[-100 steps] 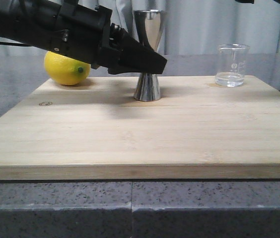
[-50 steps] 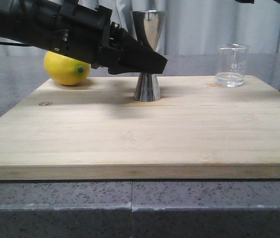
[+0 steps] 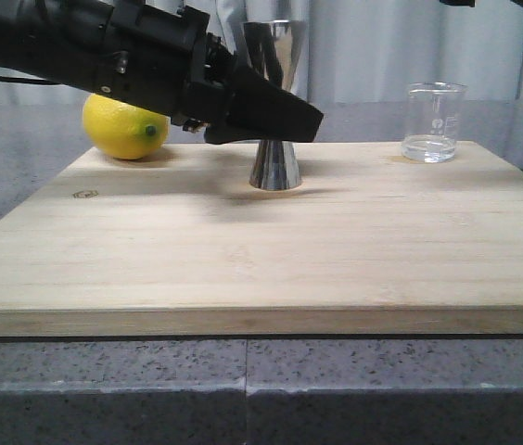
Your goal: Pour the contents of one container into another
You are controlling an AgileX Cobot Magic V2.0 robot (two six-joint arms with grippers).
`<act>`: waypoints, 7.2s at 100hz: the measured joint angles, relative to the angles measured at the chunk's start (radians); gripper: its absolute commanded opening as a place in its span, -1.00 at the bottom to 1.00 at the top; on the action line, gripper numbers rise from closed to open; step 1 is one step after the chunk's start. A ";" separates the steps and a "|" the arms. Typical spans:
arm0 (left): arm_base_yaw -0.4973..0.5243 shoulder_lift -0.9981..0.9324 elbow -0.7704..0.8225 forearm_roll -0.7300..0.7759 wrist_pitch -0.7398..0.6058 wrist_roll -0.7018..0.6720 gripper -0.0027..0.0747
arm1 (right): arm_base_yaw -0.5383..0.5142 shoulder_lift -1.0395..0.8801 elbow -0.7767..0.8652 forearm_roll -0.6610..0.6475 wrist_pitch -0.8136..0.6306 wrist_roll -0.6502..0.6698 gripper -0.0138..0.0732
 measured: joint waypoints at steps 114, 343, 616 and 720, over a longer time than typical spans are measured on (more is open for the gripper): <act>0.000 -0.315 0.000 0.696 -0.086 -0.673 0.43 | 0.000 -0.075 -0.468 -0.006 1.137 0.000 0.57; 0.000 -1.079 0.178 1.841 0.035 -2.337 -0.98 | -0.125 -0.649 -0.261 -0.057 1.555 0.046 -0.81; 0.418 -1.870 1.192 1.590 -0.961 -2.082 -0.98 | -0.125 -0.649 -0.259 -0.078 1.553 0.046 -0.81; 0.418 -1.870 1.192 1.589 -0.957 -2.078 -0.98 | -0.229 -1.032 0.181 -0.082 1.085 0.046 -0.81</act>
